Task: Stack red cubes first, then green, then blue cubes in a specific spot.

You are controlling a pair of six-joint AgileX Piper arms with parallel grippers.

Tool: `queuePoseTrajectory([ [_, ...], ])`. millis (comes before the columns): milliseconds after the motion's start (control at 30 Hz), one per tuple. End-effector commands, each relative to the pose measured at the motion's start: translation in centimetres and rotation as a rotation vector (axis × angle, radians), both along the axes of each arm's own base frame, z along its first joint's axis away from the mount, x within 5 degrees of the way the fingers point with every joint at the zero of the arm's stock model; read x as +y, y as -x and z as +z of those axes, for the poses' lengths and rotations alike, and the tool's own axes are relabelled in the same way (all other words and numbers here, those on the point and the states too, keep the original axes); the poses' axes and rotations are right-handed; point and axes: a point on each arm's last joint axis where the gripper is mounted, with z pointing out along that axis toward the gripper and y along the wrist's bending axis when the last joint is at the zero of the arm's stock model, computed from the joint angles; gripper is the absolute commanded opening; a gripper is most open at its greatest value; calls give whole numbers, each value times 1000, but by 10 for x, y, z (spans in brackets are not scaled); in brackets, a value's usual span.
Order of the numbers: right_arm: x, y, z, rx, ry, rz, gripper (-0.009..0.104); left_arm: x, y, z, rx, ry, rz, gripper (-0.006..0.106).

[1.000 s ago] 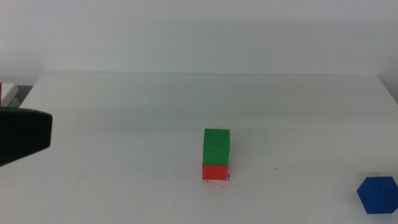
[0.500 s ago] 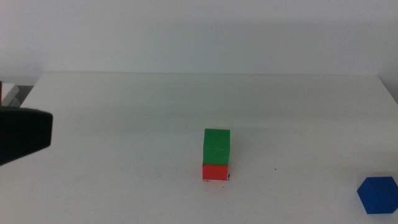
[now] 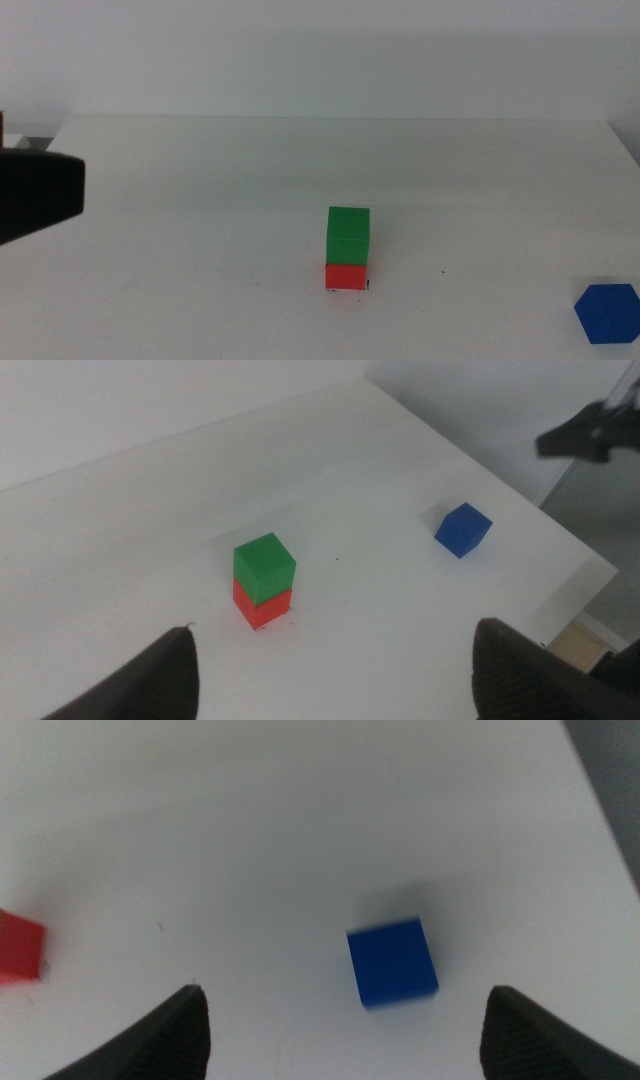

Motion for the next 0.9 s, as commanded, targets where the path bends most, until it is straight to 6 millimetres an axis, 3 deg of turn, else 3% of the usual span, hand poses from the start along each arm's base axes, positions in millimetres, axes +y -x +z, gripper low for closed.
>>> queuePoseTrajectory([
  [0,-2,-10,-8,89,17,-4,92,0,-1,1,-17,17,2,94],
  [167,-3,-41,-36,260,103,101,92,-1,-1,2,-18,18,2,94],
  [267,-4,-62,-64,421,116,128,92,-1,-1,2,-18,18,2,94],
  [300,-5,-76,-82,490,134,137,92,-1,-1,2,-18,18,2,94],
  [400,-6,-94,-104,523,150,142,92,-1,-1,2,-18,18,2,94],
  [733,-7,-128,-152,538,169,164,91,0,-1,1,-18,16,1,94],
  [800,-6,-132,-162,555,167,167,88,0,-1,1,-18,16,1,94],
  [867,-6,-134,-168,565,168,171,76,0,-1,1,-18,16,1,94],
])
